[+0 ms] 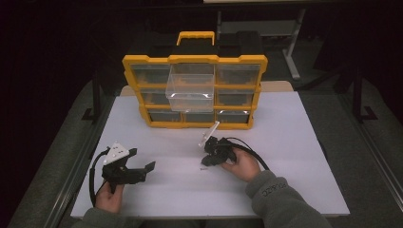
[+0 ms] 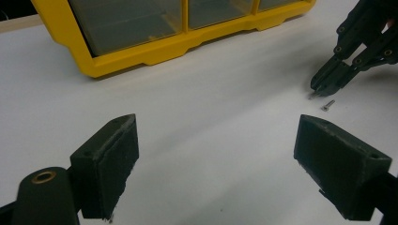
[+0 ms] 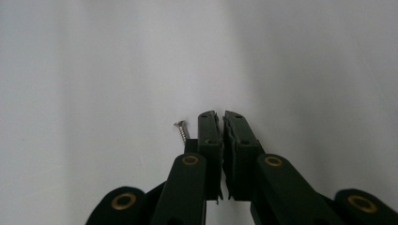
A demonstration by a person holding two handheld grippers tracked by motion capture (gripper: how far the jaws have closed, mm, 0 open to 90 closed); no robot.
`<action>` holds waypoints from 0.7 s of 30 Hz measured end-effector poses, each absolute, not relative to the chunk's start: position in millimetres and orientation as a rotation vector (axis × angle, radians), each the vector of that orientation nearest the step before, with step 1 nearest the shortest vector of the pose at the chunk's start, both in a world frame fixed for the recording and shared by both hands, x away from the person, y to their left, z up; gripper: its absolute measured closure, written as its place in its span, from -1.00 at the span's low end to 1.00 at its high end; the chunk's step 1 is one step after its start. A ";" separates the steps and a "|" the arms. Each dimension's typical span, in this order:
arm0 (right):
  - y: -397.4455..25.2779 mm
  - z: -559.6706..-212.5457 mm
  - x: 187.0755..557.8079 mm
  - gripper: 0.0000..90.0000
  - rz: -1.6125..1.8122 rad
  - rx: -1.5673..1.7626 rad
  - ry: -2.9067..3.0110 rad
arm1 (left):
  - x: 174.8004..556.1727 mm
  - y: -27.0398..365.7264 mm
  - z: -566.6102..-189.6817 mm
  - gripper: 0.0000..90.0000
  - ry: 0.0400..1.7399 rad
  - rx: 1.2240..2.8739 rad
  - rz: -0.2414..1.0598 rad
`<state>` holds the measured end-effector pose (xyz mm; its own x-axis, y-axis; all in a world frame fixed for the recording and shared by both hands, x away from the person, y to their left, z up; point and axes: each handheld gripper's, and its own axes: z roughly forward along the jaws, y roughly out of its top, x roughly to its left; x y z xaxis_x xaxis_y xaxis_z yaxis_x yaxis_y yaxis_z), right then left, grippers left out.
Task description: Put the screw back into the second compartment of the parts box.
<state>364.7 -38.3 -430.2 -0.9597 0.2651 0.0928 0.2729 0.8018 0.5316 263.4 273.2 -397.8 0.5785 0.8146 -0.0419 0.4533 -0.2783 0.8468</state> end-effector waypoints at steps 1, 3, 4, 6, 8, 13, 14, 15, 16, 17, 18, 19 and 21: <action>-39.4 -426.6 359.9 0.89 -0.815 -0.553 -2.939 | 263.3 273.1 -397.7 -0.69 1.020 1.920 0.512; -41.6 -425.7 362.4 0.89 -0.852 -0.519 -2.946 | 263.2 272.9 -397.8 -0.69 1.019 1.917 0.513; -42.4 -425.6 362.9 0.89 -0.852 -0.513 -2.949 | 263.2 272.9 -397.8 -0.69 1.019 1.917 0.512; -44.4 -424.9 362.3 0.89 -0.832 -0.531 -2.945 | 263.2 272.9 -397.7 -0.69 1.019 1.917 0.513; -46.5 -424.0 362.9 0.89 -0.848 -0.516 -2.950 | 263.0 273.2 -397.3 -0.69 1.020 1.921 0.513; -55.1 -417.1 363.3 0.89 -0.877 -0.510 -2.939 | 263.0 273.3 -397.1 -0.69 1.020 1.924 0.512; -57.4 -415.5 363.9 0.89 -0.890 -0.502 -2.941 | 263.2 273.0 -397.6 -0.69 1.018 1.917 0.514; -59.6 -413.8 363.7 0.89 -0.889 -0.508 -2.936 | 263.0 272.8 -397.6 -0.69 1.019 1.917 0.513; -62.0 -412.1 364.1 0.89 -0.895 -0.500 -2.935 | 263.1 272.7 -397.6 -0.69 1.017 1.917 0.514; -64.2 -410.6 364.0 0.89 -0.897 -0.502 -2.928 | 263.2 272.8 -397.6 -0.69 1.015 1.918 0.514; -66.4 -408.8 363.6 0.89 -0.887 -0.510 -2.929 | 263.1 272.7 -397.6 -0.69 1.015 1.918 0.514; -68.5 -407.2 363.1 0.89 -0.885 -0.517 -2.930 | 263.0 272.6 -397.5 -0.69 1.016 1.916 0.514; -73.0 -403.9 362.3 0.89 -0.871 -0.540 -2.926 | 262.8 272.6 -397.3 -0.69 1.018 1.916 0.514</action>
